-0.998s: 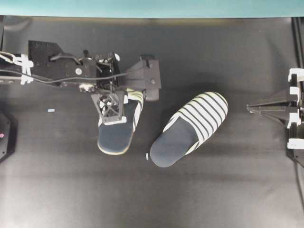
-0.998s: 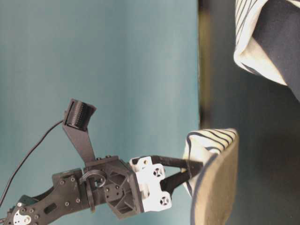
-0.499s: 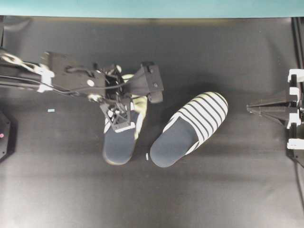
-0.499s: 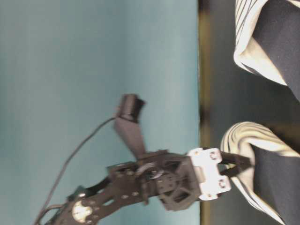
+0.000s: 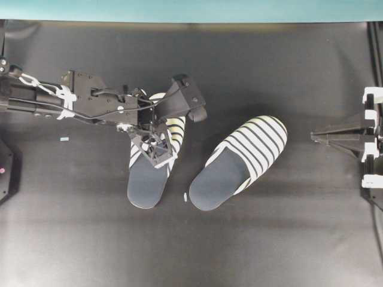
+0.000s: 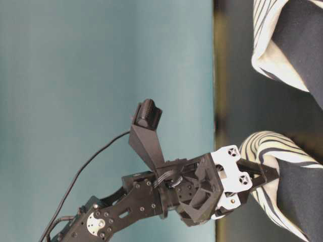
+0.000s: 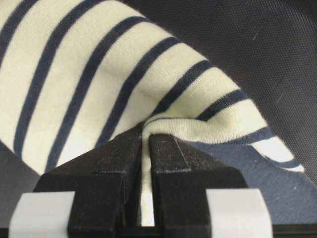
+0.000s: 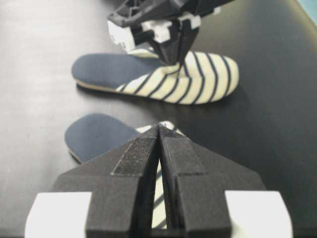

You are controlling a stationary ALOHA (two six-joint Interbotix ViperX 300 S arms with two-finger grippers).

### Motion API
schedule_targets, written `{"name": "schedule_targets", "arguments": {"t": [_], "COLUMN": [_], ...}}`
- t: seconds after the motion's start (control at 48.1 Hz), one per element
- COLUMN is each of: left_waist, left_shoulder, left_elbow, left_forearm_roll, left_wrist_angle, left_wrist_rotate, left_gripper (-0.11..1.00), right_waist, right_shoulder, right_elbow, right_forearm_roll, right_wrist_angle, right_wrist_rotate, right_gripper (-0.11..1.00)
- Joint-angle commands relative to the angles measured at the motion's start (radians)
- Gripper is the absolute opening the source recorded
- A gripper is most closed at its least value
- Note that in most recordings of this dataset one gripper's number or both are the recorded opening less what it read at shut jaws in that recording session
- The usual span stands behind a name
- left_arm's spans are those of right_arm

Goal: Arrange the slippers with the left arm.
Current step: 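Rotate the held left slipper to point straight forward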

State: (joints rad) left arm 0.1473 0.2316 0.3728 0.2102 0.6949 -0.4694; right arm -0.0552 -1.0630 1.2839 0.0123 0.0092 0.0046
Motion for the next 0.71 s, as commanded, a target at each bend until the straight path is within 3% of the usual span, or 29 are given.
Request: {"name": "schedule_targets", "arguments": {"t": [0.0,0.478,0.686], "left_waist": [0.003,0.005,-0.005], "left_shoulder": [-0.011,-0.018,-0.021], "left_elbow": [-0.023,-0.038,-0.035], "left_forearm_roll": [-0.002,-0.003,-0.003], "left_wrist_angle": [0.002,0.031,0.057], "left_wrist_rotate": [-0.008,-0.008,0.083], "left_gripper": [0.01,0.01,0.03], "right_waist": [0.005,0.011,0.011], "right_shoulder": [0.005,0.003,0.005], "right_elbow": [-0.006,0.005,0.006], "right_forearm_roll": [0.002,0.002,0.002], "right_wrist_angle": [-0.011,-0.020,-0.029], "right_wrist_rotate": [0.008,0.008,0.008], "right_gripper": [0.00,0.00,0.00]}}
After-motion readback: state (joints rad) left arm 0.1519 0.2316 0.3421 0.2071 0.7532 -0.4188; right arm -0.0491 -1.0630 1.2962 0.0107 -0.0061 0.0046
